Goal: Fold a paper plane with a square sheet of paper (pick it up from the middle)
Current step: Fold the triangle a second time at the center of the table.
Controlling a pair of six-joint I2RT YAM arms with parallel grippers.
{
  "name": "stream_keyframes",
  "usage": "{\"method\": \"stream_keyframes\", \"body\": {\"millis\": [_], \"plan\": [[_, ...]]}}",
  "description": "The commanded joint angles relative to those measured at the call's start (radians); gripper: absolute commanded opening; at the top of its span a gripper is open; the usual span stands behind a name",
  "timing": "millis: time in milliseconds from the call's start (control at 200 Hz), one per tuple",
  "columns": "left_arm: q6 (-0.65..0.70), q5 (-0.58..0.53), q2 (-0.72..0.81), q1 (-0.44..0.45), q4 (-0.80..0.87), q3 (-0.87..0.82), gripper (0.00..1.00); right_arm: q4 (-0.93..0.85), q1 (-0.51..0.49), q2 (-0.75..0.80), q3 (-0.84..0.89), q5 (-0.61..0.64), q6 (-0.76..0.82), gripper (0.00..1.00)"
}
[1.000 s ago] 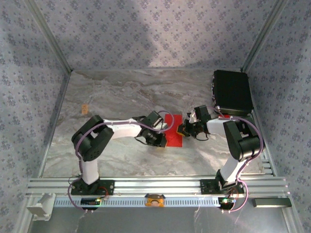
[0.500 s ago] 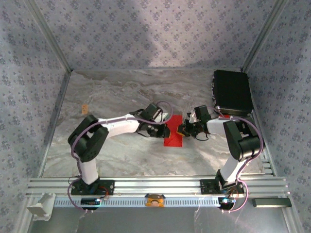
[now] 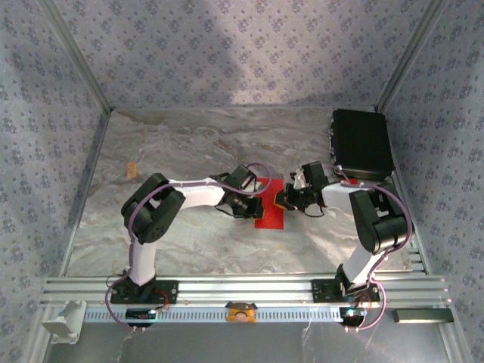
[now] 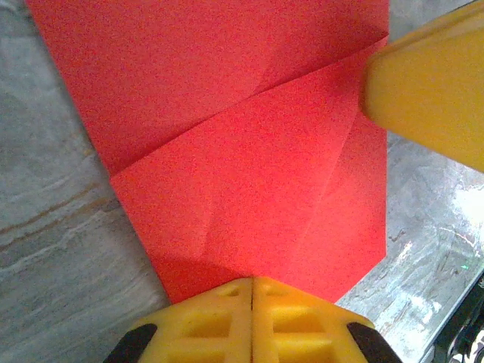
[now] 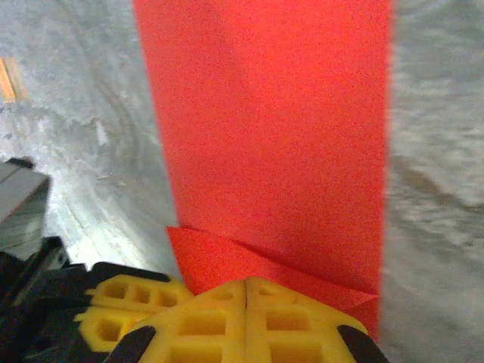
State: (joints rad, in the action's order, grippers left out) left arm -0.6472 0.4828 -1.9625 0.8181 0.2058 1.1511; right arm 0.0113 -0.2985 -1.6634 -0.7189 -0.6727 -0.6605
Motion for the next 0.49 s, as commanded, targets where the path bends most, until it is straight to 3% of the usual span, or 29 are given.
{"method": "stream_keyframes", "body": {"millis": [0,150,490], "plan": [[-0.021,-0.044,-0.01,0.006,0.034,-0.048,0.06,-0.035,-0.038,0.011,-0.019,-0.019,0.024,0.0],[-0.03,-0.055,-0.004,0.007,0.036,-0.054,0.05,-0.012,-0.045,-0.032,0.017,0.017,0.008,0.0],[-0.029,-0.062,-0.002,0.017,0.043,-0.047,0.03,0.025,0.111,-0.051,0.004,0.019,0.001,0.0]]}}
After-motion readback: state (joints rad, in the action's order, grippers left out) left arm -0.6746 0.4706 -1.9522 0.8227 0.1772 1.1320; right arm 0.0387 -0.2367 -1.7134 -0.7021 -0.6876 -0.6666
